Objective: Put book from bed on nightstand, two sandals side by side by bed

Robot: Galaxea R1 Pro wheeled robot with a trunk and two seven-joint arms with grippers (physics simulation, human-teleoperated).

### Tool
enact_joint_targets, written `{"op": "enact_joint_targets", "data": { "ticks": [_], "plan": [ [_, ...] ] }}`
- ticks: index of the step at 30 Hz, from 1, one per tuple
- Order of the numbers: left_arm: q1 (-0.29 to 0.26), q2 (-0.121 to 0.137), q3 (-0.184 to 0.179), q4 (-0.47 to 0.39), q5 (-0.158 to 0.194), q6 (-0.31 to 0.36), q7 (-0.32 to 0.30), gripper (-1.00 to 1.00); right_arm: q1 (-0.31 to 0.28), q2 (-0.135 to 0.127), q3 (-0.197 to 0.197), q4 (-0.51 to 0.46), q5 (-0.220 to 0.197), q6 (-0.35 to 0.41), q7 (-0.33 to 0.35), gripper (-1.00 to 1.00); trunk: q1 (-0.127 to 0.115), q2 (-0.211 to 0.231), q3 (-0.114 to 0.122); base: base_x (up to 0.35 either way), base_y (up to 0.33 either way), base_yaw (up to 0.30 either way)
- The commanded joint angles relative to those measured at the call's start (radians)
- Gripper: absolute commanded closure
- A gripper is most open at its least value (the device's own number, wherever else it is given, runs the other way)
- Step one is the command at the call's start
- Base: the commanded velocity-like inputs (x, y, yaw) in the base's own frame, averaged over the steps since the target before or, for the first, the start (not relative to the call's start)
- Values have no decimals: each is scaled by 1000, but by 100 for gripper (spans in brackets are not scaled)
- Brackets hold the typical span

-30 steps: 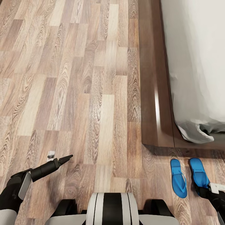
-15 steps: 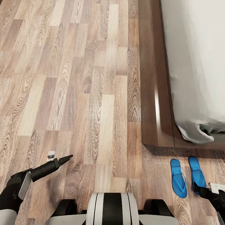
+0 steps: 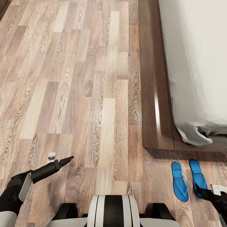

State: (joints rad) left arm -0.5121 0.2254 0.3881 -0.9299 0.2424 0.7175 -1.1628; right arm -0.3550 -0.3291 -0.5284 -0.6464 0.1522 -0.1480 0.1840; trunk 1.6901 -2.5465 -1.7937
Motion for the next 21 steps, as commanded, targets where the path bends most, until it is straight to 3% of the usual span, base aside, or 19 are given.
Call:
{"op": "enact_joint_targets", "data": {
  "ticks": [1,18,21],
  "plan": [
    [0,0,0,0,3,8,-2,-100,-1,1,-7,1,10,-4,8,-100,-1,0,4,0,0,0],
    [0,0,-2,0,1,8,-2,-100,-1,0,-8,-8,9,0,10,-100,-8,4,69,0,0,0],
    [0,-1,-2,1,0,8,-1,-100,0,-1,-9,-88,8,11,11,-100,-10,5,81,0,0,0]
  ]
}}
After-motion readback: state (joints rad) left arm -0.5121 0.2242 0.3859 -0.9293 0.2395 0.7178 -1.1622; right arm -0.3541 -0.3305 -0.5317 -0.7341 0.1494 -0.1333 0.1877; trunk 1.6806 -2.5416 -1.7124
